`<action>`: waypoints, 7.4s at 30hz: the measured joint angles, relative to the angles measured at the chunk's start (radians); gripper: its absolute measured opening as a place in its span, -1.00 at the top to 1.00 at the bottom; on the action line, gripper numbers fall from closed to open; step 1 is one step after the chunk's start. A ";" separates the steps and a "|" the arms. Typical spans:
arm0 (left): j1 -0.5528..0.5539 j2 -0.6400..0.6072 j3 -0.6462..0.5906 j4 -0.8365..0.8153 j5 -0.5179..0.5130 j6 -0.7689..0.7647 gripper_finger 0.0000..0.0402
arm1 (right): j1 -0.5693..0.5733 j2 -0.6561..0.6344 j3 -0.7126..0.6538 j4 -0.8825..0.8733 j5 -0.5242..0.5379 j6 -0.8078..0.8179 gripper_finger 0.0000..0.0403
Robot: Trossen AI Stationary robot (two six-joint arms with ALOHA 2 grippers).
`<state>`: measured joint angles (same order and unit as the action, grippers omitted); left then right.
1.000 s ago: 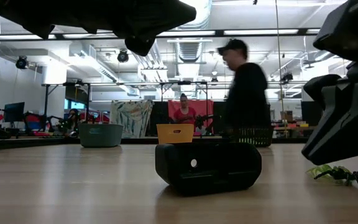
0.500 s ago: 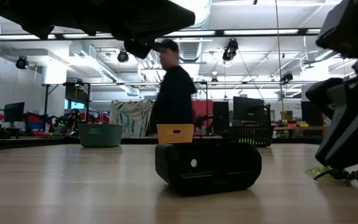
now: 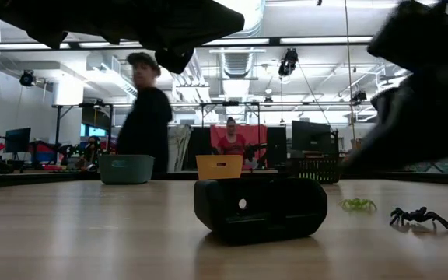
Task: Sort Halloween decoration
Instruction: Put the green spider toy into the black bin, then put the black spider toy into the orange bin
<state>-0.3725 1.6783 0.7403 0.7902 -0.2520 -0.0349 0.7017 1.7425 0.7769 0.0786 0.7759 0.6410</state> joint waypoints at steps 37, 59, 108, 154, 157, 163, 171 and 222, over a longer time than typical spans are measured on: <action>0.030 0.391 0.466 -0.546 -0.060 0.132 1.00 | 0.053 -0.133 0.001 -0.203 -0.288 0.290 0.76; 0.037 0.393 0.472 -0.552 -0.052 0.139 1.00 | -0.026 -0.104 -0.011 -0.092 -0.145 0.038 0.00; 0.035 0.189 0.476 -0.657 -0.107 0.185 1.00 | -0.036 0.073 -0.175 0.381 -0.094 -0.077 0.63; -0.006 -0.256 -0.219 0.501 0.238 0.174 1.00 | -0.281 -0.229 -0.178 0.407 -0.200 -0.209 0.79; -0.006 -0.260 -0.245 0.545 0.236 0.174 1.00 | -0.352 -0.275 -0.177 0.400 -0.221 -0.270 0.79; -0.006 -0.261 -0.268 0.564 0.219 0.174 1.00 | -0.576 -0.413 -0.174 0.336 -0.230 -0.413 0.79; -0.004 -0.261 -0.269 0.550 0.171 0.191 1.00 | -0.986 -0.505 -0.157 0.181 -0.313 -0.245 0.79; -0.002 -0.260 -0.272 0.484 0.154 0.025 1.00 | -0.501 -0.494 -0.034 -0.111 -0.821 0.015 0.13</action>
<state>-0.3748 1.4181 0.4686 1.2747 -0.0982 -0.0097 0.2011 1.2485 0.7428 -0.0326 -0.0450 0.6560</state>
